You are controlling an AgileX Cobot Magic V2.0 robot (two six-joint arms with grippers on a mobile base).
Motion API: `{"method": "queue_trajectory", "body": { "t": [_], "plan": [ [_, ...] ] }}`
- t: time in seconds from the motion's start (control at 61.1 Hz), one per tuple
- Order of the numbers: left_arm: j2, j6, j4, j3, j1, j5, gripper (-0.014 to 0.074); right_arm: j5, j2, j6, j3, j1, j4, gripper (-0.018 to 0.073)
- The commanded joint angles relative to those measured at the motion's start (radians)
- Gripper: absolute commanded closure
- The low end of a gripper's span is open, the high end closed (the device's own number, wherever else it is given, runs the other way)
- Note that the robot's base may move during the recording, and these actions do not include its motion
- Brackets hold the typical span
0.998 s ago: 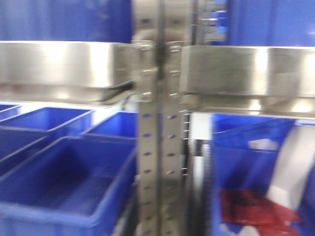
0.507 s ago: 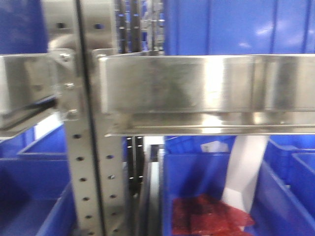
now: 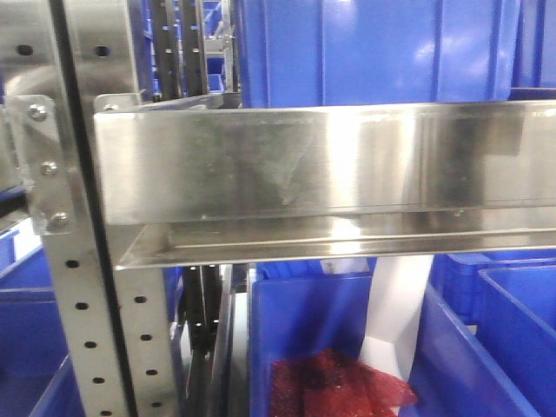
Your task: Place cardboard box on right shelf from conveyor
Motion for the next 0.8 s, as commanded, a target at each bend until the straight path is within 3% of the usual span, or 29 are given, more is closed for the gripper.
{"method": "queue_trajectory", "body": {
  "t": [0.0, 0.785],
  "plan": [
    [-0.014, 0.0, -0.006, 0.009, 0.002, -0.085, 0.0713, -0.104, 0.018, -0.005, -0.025, -0.004, -0.018, 0.0324],
    [-0.014, 0.0, -0.006, 0.009, 0.002, -0.085, 0.0713, -0.106, 0.018, -0.005, -0.025, -0.004, -0.018, 0.0324]
  ]
}}
